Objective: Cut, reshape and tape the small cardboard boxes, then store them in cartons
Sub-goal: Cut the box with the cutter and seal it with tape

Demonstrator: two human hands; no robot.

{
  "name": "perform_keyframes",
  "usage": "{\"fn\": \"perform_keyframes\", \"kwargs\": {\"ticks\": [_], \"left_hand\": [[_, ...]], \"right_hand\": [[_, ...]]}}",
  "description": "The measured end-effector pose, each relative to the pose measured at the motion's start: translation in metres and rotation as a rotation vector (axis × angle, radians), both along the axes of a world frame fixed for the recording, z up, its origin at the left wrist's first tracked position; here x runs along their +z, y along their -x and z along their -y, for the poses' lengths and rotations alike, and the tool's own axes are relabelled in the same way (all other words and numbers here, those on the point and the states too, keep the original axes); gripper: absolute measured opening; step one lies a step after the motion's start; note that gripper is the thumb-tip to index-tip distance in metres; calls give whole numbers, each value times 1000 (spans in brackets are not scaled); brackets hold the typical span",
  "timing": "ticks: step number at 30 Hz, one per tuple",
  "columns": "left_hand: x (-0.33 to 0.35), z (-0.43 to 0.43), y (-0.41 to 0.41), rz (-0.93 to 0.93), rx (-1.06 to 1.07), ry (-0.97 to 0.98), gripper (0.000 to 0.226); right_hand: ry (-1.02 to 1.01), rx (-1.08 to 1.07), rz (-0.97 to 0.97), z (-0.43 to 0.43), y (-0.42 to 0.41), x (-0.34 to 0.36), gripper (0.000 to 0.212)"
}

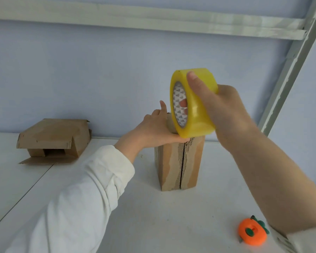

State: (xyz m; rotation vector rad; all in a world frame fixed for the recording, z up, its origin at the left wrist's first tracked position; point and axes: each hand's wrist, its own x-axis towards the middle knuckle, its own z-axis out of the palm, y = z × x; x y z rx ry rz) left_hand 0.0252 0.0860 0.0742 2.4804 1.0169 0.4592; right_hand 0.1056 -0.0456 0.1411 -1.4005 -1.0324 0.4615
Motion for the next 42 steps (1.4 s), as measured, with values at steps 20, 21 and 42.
{"fn": "perform_keyframes", "kwargs": {"ticks": [20, 21, 42], "left_hand": [[34, 1, 6, -358, -183, 15, 120], [38, 1, 7, -351, -191, 41, 118], [-73, -10, -36, 780, 242, 729, 16]], "right_hand": [[271, -23, -188, 86, 19, -46, 55], [261, -7, -176, 88, 18, -40, 57], [88, 83, -60, -10, -21, -77, 23]]}}
